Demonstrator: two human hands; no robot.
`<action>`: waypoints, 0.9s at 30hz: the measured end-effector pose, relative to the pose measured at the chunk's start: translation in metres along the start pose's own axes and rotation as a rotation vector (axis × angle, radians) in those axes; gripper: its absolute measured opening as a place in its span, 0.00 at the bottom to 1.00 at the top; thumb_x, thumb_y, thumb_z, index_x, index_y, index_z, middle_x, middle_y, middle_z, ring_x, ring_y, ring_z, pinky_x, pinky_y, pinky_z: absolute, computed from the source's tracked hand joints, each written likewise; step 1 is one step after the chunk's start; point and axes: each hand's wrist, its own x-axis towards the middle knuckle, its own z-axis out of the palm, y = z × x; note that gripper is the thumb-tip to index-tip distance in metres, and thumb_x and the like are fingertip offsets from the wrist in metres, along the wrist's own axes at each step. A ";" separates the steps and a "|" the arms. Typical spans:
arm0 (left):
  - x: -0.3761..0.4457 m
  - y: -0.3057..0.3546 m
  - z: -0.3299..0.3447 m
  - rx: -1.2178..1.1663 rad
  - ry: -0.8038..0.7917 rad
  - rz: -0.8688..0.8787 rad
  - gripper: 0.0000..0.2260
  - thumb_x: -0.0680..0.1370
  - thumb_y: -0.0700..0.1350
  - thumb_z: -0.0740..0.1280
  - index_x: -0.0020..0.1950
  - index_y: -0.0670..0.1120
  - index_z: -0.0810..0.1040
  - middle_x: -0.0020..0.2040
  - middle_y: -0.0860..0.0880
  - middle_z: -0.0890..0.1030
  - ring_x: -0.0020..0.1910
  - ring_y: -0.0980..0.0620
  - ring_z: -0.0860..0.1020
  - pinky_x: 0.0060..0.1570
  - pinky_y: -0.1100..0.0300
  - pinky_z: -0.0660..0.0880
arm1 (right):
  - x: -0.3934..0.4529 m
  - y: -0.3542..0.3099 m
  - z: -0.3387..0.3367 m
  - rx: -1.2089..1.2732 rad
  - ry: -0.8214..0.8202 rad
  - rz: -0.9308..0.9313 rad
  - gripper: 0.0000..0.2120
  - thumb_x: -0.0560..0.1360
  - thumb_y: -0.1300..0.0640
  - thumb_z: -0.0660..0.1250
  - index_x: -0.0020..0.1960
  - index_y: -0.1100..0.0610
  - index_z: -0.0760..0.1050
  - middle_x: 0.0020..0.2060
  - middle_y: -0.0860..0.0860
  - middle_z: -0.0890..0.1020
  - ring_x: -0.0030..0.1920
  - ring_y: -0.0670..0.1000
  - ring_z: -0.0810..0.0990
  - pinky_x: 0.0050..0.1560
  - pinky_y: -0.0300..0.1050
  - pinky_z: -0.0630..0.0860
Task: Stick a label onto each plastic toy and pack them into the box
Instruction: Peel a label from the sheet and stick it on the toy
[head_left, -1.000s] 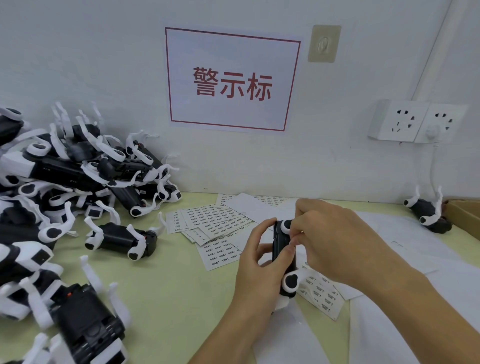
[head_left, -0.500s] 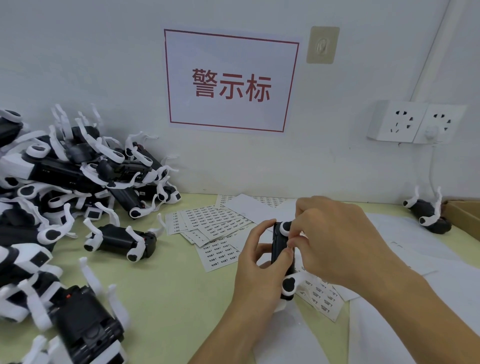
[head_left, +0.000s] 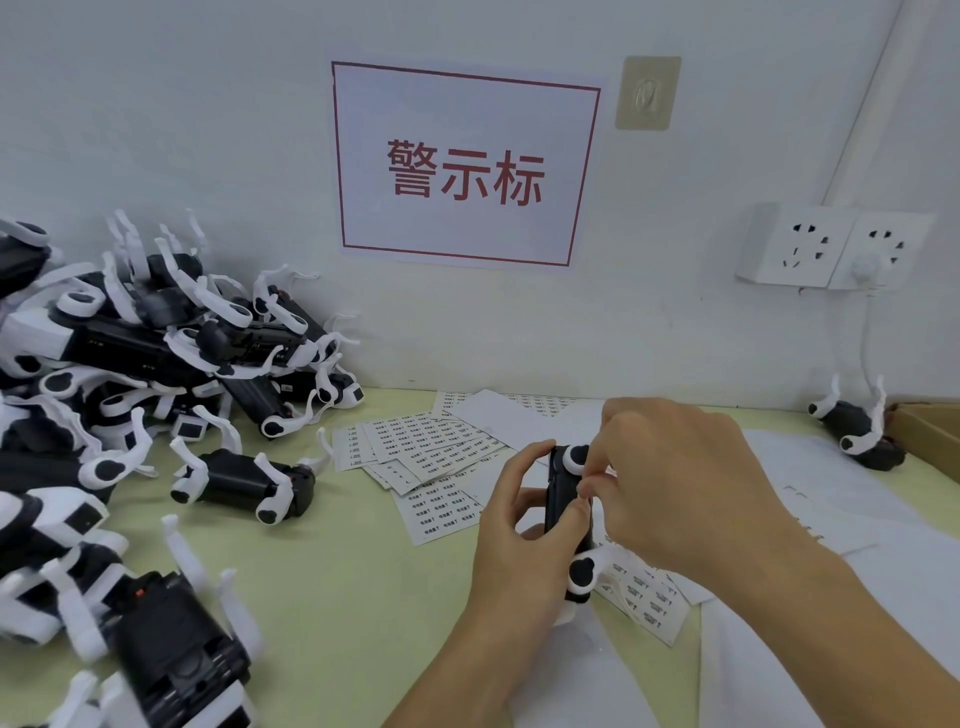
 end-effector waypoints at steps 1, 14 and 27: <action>0.000 0.000 0.000 0.001 0.002 0.000 0.20 0.77 0.45 0.71 0.59 0.69 0.76 0.50 0.53 0.84 0.45 0.51 0.86 0.36 0.67 0.77 | 0.000 0.000 0.000 -0.009 0.003 0.007 0.09 0.76 0.46 0.63 0.45 0.46 0.81 0.41 0.44 0.76 0.41 0.49 0.75 0.35 0.41 0.64; 0.000 0.001 0.000 0.008 0.015 0.003 0.20 0.77 0.44 0.71 0.60 0.69 0.76 0.51 0.52 0.84 0.45 0.52 0.86 0.35 0.69 0.76 | -0.002 -0.005 0.000 -0.027 0.026 0.063 0.08 0.75 0.46 0.64 0.46 0.46 0.80 0.40 0.44 0.78 0.37 0.51 0.73 0.38 0.43 0.60; 0.000 0.004 0.001 0.015 0.026 -0.018 0.21 0.77 0.44 0.72 0.59 0.70 0.76 0.48 0.56 0.84 0.44 0.54 0.86 0.34 0.71 0.75 | -0.003 -0.010 0.004 0.021 0.035 0.174 0.12 0.72 0.51 0.65 0.31 0.52 0.69 0.32 0.46 0.71 0.28 0.48 0.66 0.28 0.42 0.59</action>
